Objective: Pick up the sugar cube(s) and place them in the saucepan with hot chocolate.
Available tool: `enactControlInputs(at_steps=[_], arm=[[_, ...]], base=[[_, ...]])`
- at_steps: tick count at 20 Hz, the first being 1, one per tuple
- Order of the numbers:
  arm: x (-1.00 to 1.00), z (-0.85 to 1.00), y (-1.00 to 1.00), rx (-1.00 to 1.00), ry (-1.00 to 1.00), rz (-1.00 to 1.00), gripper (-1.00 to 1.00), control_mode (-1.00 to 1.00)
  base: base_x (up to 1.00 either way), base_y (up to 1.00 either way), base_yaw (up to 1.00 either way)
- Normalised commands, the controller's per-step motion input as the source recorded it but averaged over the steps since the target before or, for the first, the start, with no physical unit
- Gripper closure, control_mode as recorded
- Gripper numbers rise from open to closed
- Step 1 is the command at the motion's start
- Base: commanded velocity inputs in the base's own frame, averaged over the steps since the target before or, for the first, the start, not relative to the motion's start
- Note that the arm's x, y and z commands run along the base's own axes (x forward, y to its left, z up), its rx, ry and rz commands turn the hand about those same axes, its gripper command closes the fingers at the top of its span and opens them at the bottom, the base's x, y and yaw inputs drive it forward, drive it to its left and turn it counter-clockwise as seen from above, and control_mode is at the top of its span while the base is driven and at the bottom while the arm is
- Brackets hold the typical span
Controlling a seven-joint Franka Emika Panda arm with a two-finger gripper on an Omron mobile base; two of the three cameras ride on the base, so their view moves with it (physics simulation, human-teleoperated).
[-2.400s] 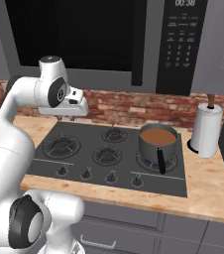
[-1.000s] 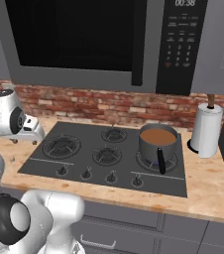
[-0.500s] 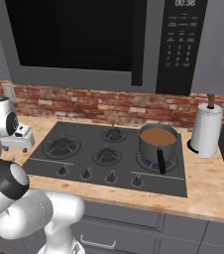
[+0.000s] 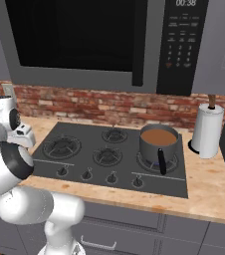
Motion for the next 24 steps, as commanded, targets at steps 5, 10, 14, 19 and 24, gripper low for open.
enactControlInputs(at_steps=[5, 10, 14, 19, 24], arm=[[0.45, -0.15, 0.54, 0.0, 0.01, 0.03, -1.0, -1.0], [0.42, -0.28, 0.46, 0.0, 0.0, 0.08, -1.0, -1.0], [0.3, -0.44, 0.42, 0.0, -0.01, 0.09, -1.0, -1.0], [0.08, -0.34, 0.31, 0.0, -0.07, 0.03, -1.0, -1.0], [0.0, -0.13, 0.12, -0.01, 0.0, 0.0, -1.0, -1.0]], base=[[0.0, 0.0, 0.0], [0.0, 0.0, 0.0], [0.0, 0.0, 0.0], [0.0, 0.0, 0.0], [0.0, 0.0, 0.0]])
